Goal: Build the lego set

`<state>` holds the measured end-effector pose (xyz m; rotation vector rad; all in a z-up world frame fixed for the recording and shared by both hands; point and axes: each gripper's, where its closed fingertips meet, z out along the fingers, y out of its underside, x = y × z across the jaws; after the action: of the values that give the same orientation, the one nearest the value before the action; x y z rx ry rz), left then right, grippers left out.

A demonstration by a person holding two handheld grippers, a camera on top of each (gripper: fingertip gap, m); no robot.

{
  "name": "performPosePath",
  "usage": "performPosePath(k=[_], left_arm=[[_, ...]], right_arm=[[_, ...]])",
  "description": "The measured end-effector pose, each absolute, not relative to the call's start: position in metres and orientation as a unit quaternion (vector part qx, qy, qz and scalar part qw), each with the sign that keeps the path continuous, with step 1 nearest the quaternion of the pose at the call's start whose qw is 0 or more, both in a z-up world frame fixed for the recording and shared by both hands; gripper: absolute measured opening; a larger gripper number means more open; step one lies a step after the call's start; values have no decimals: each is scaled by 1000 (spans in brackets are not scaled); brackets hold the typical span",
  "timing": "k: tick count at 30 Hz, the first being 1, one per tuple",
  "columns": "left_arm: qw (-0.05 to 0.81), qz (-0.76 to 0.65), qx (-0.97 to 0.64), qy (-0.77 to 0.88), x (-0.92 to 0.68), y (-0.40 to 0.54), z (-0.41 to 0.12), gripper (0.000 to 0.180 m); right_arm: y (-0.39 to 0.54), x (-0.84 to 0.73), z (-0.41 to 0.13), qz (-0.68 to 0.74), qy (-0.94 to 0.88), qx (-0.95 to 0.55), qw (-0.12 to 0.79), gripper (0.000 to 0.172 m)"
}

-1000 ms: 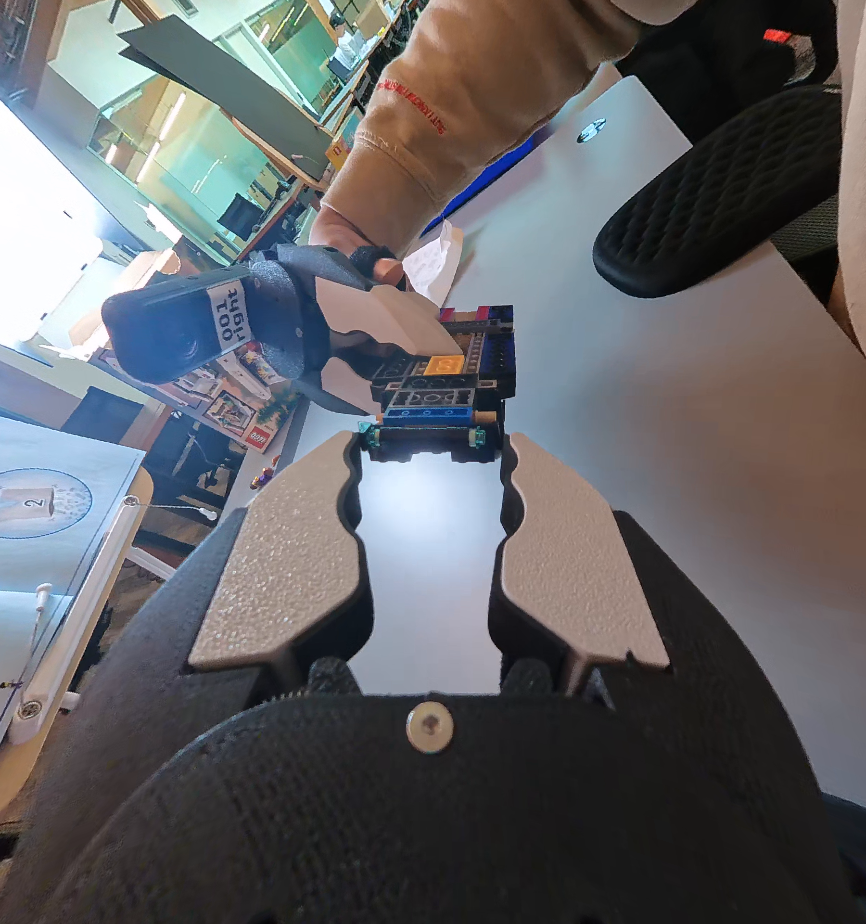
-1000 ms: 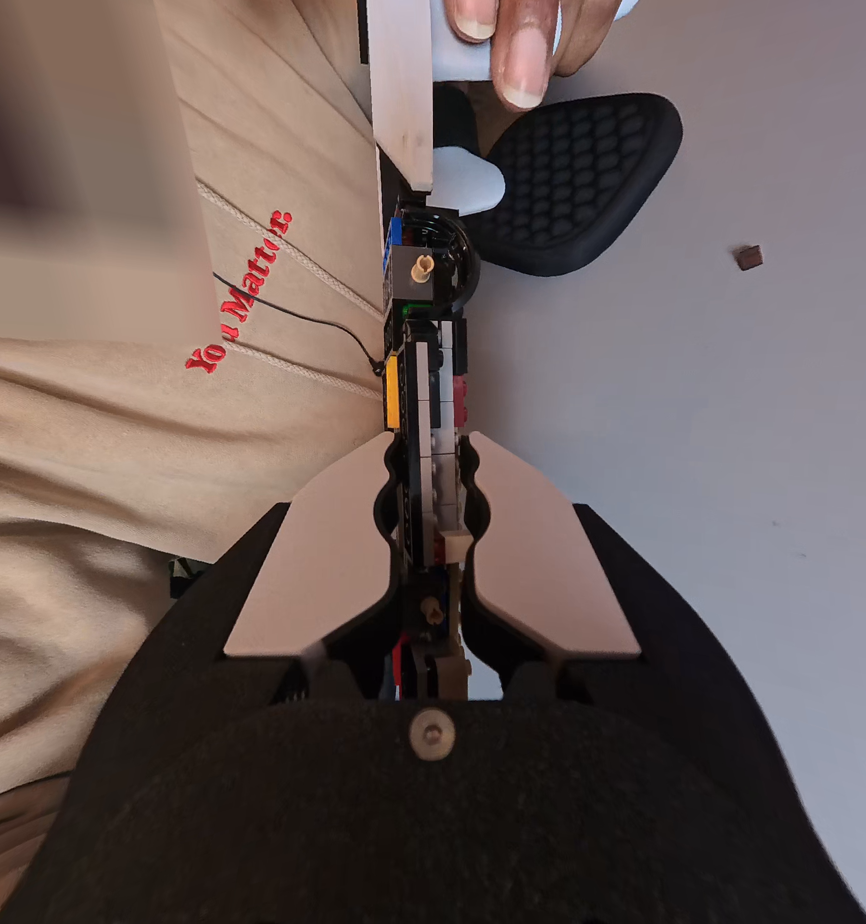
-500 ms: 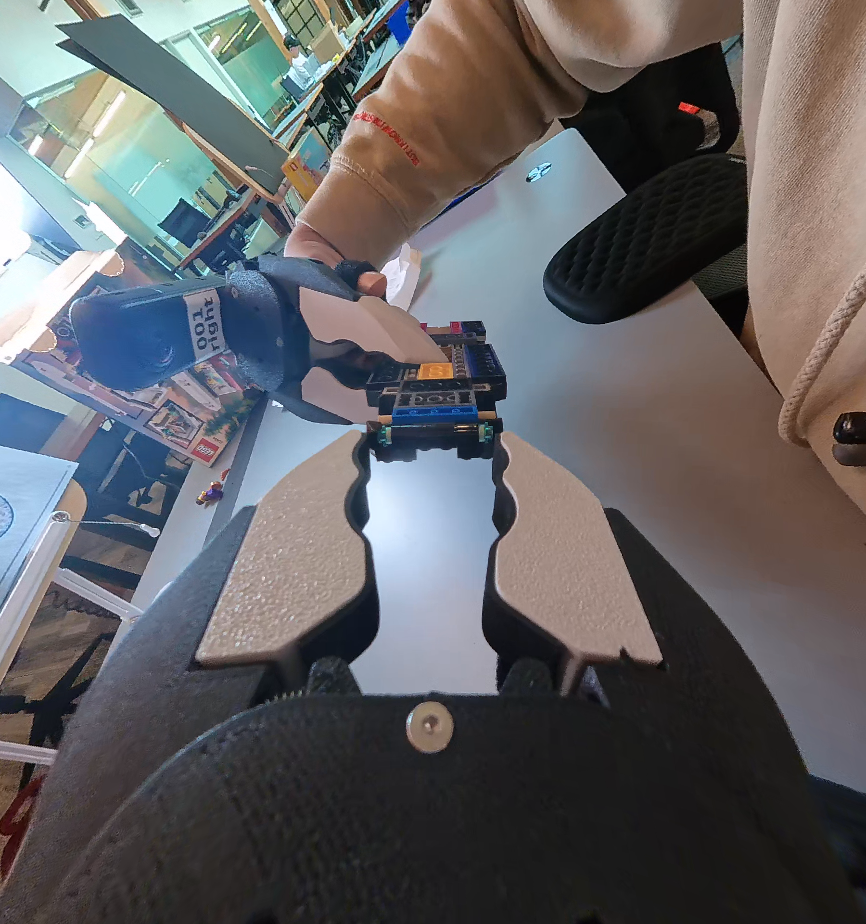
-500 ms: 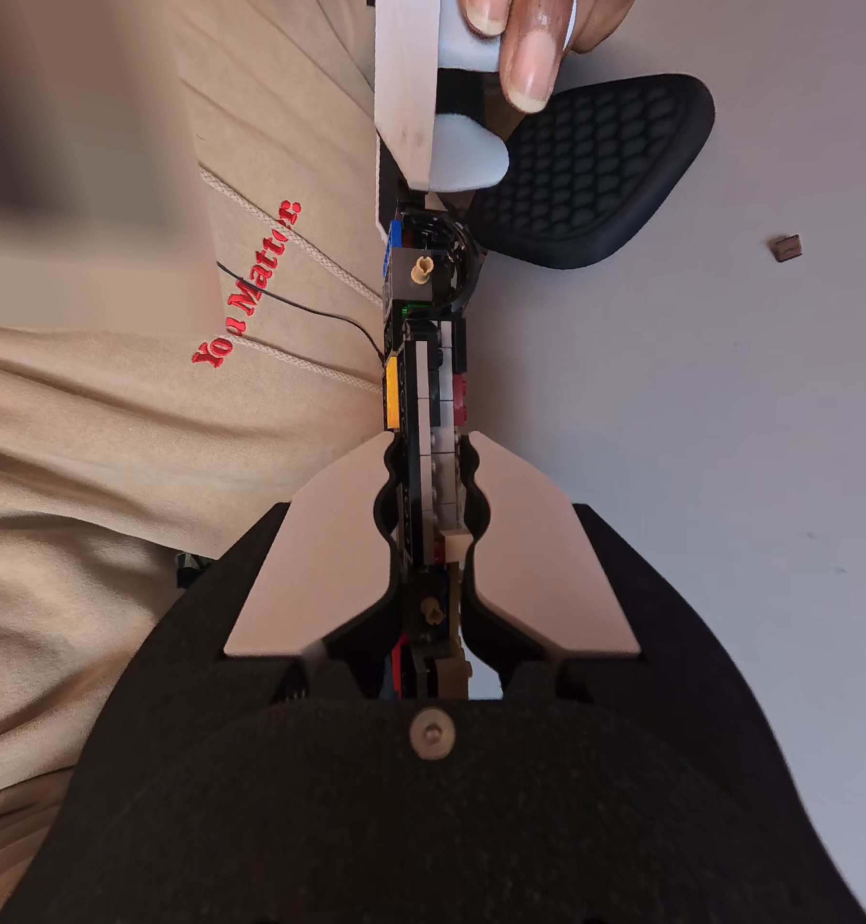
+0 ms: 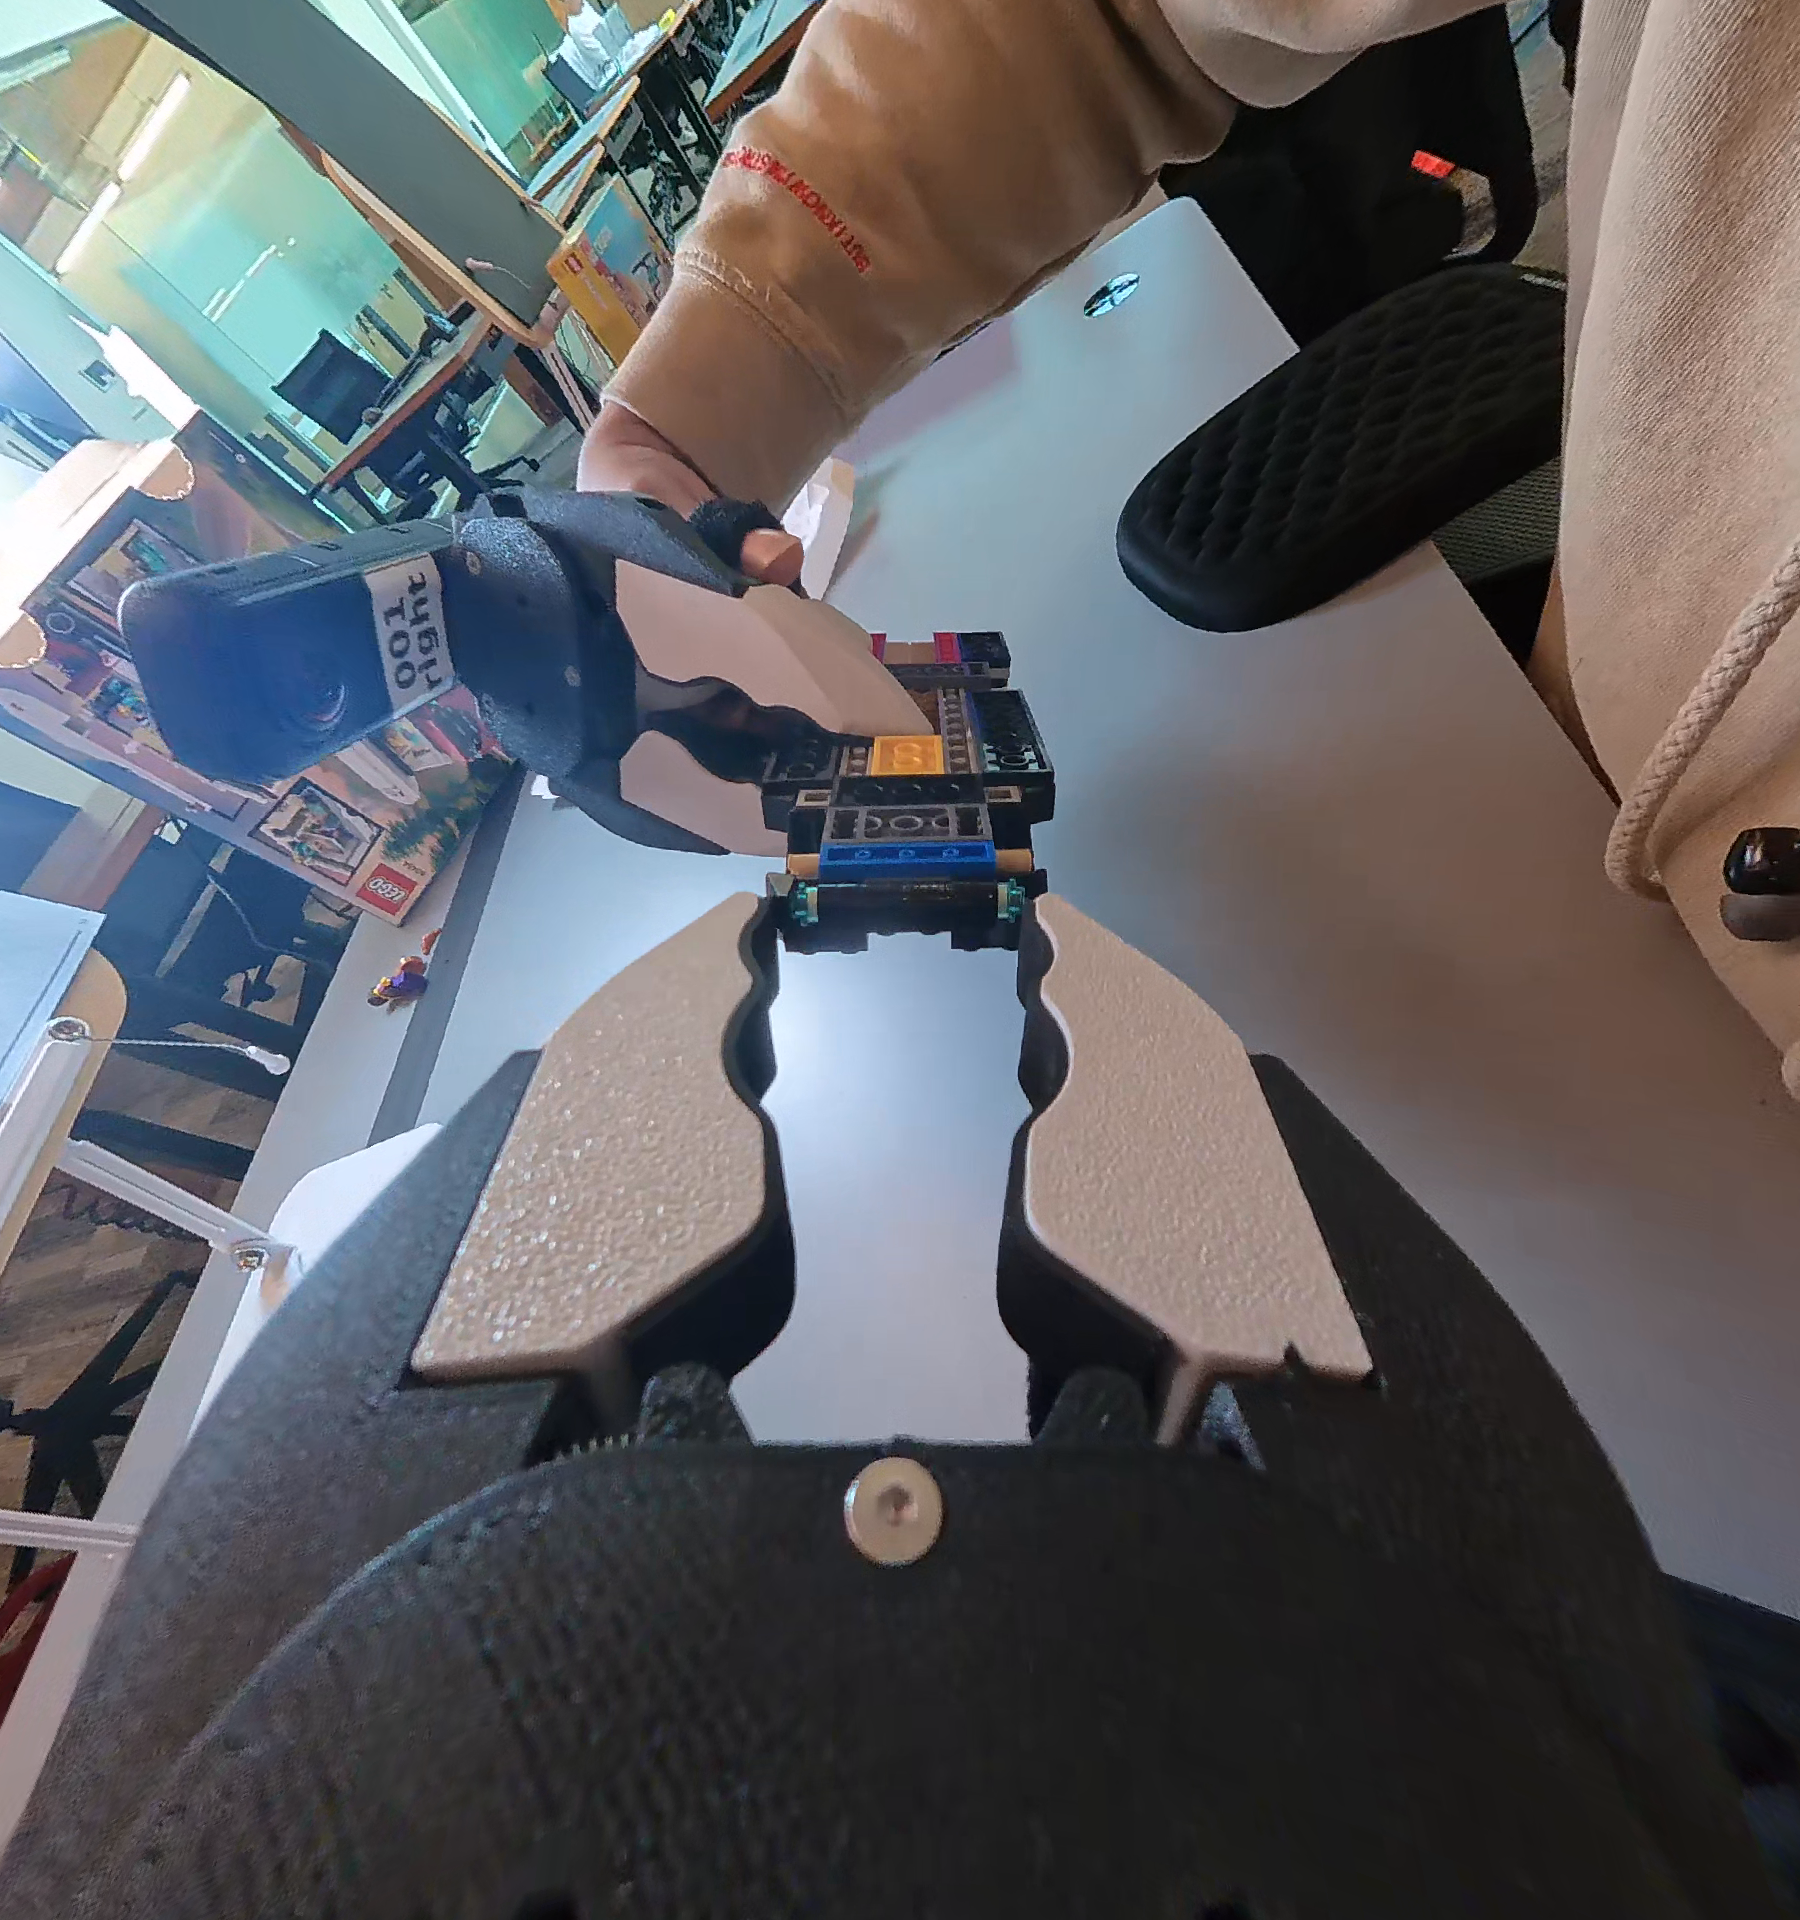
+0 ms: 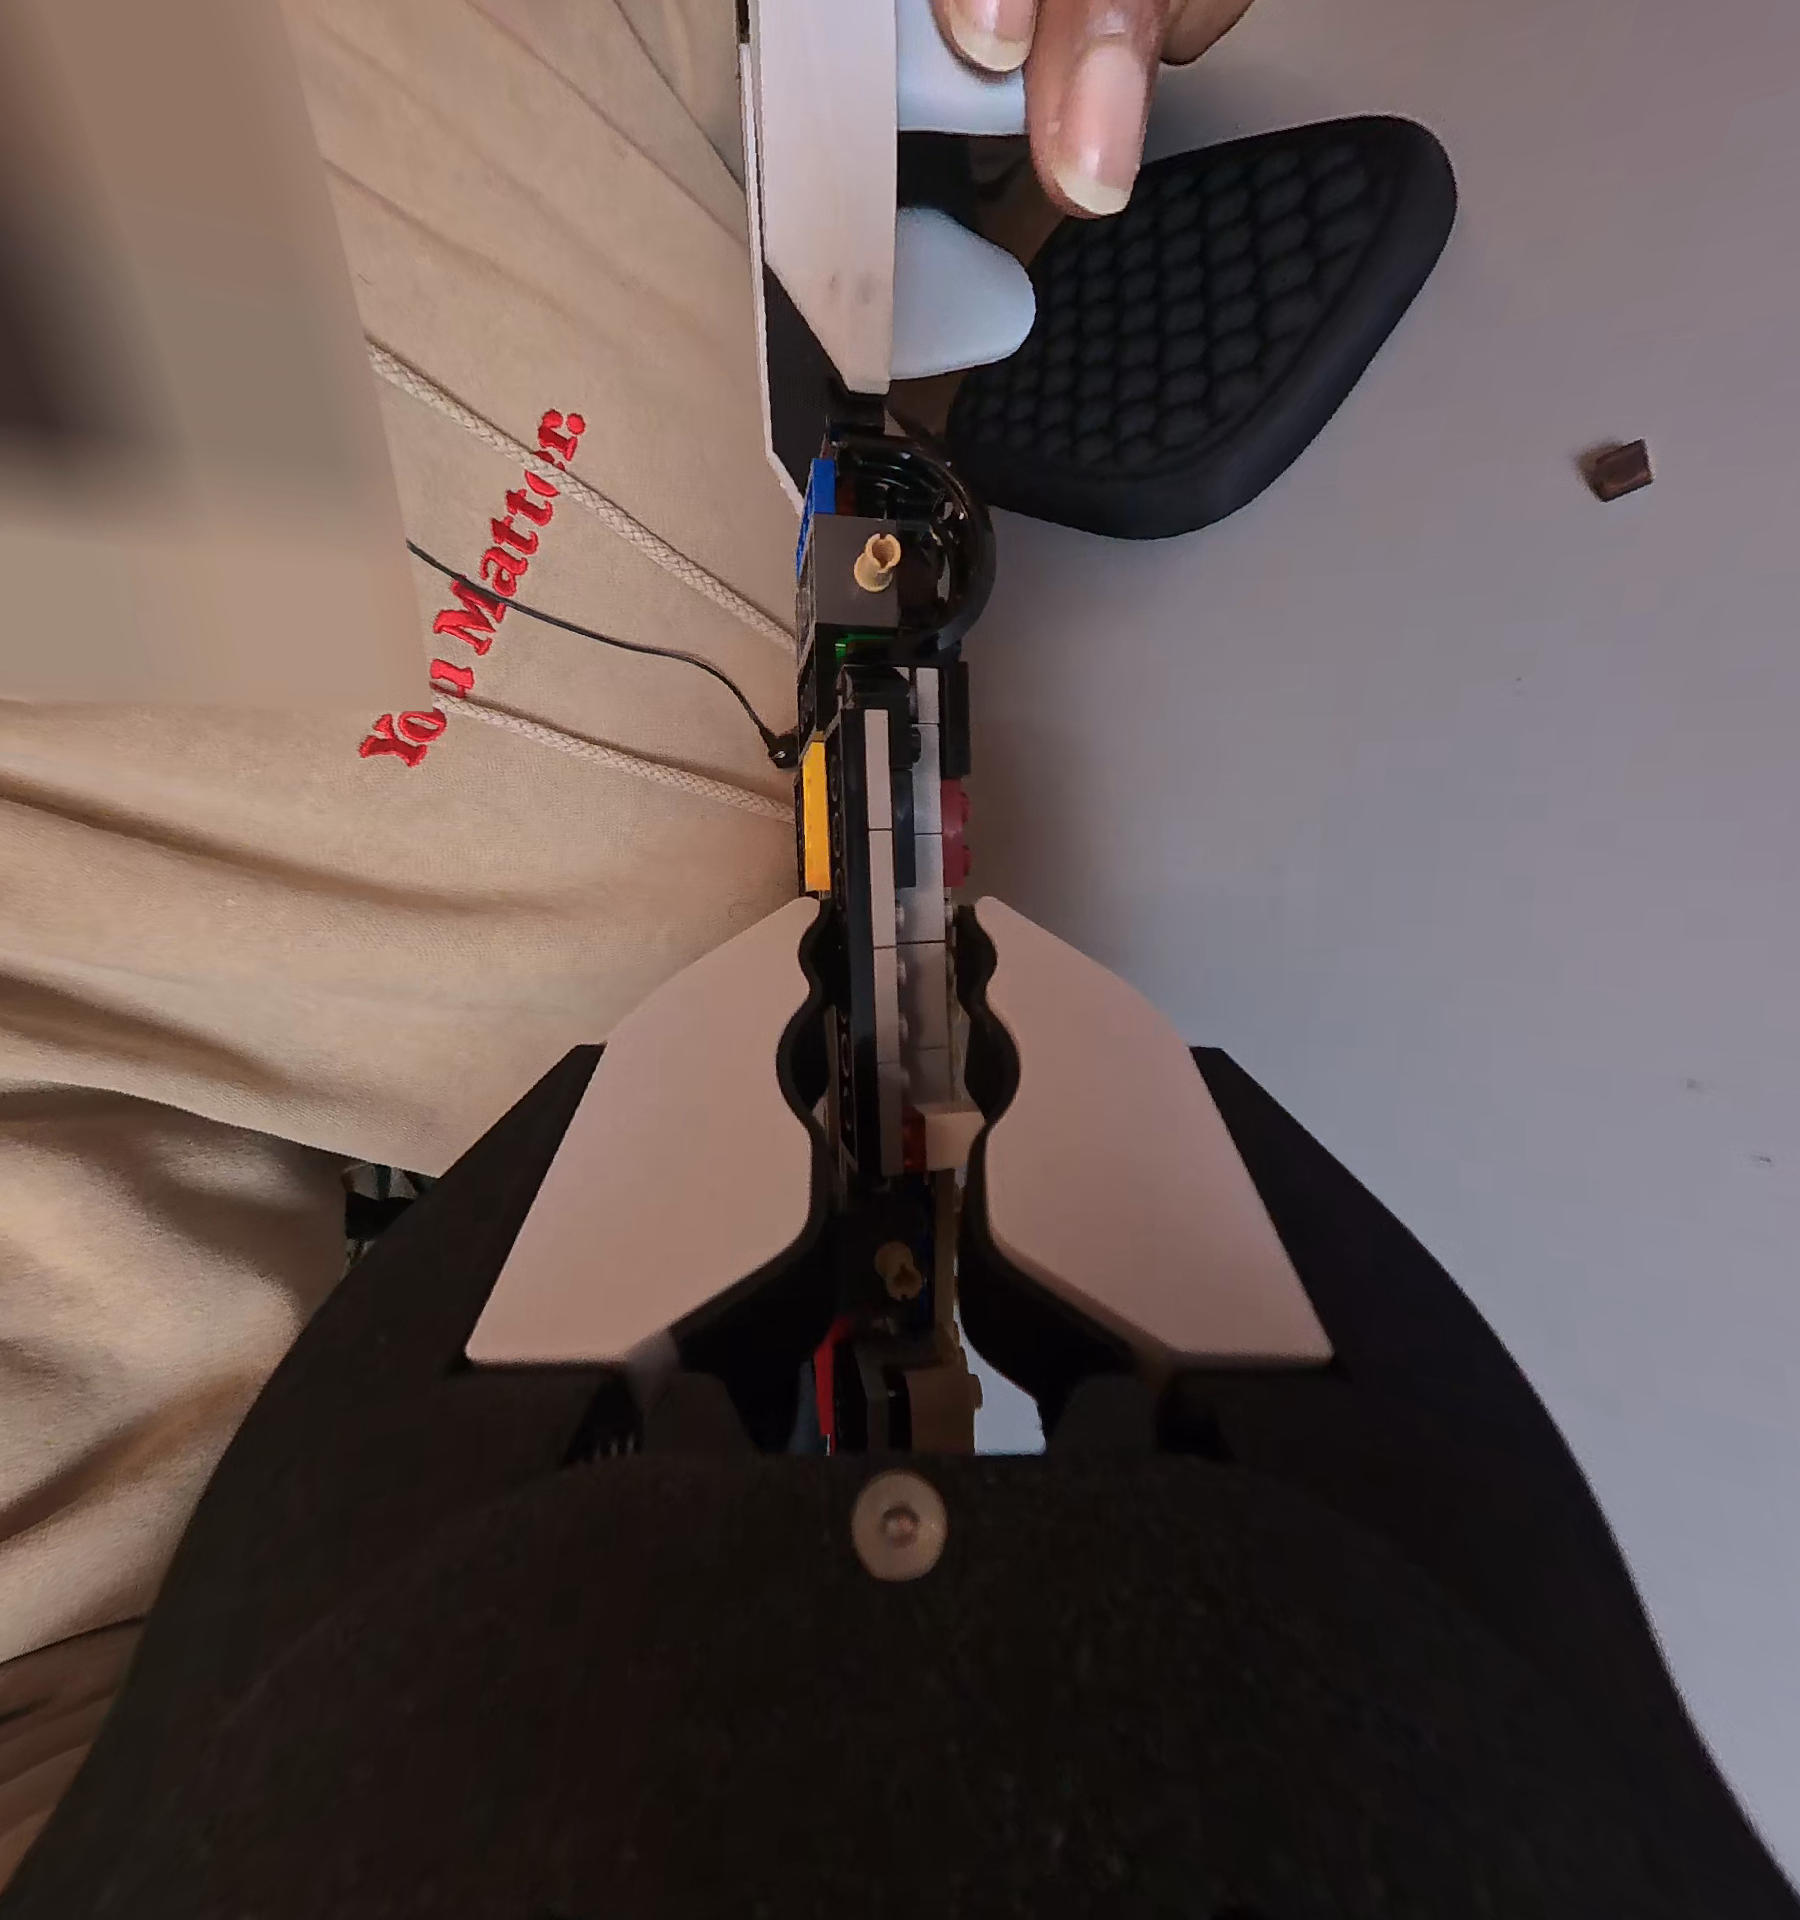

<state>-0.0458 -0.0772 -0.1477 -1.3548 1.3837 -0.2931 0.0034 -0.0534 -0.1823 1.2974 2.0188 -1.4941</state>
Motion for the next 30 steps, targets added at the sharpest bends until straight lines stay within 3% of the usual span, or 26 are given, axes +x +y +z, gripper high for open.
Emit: performPosePath(k=[24,30], left_arm=[[540,-110,-558,620,-39,-85,-169,40],[558,-128,-577,582,-46,-73,-163,41]], right_arm=[[-63,16,-205,-516,692,463,200,22],[-49,8,-197,-524,691,472,159,22]])
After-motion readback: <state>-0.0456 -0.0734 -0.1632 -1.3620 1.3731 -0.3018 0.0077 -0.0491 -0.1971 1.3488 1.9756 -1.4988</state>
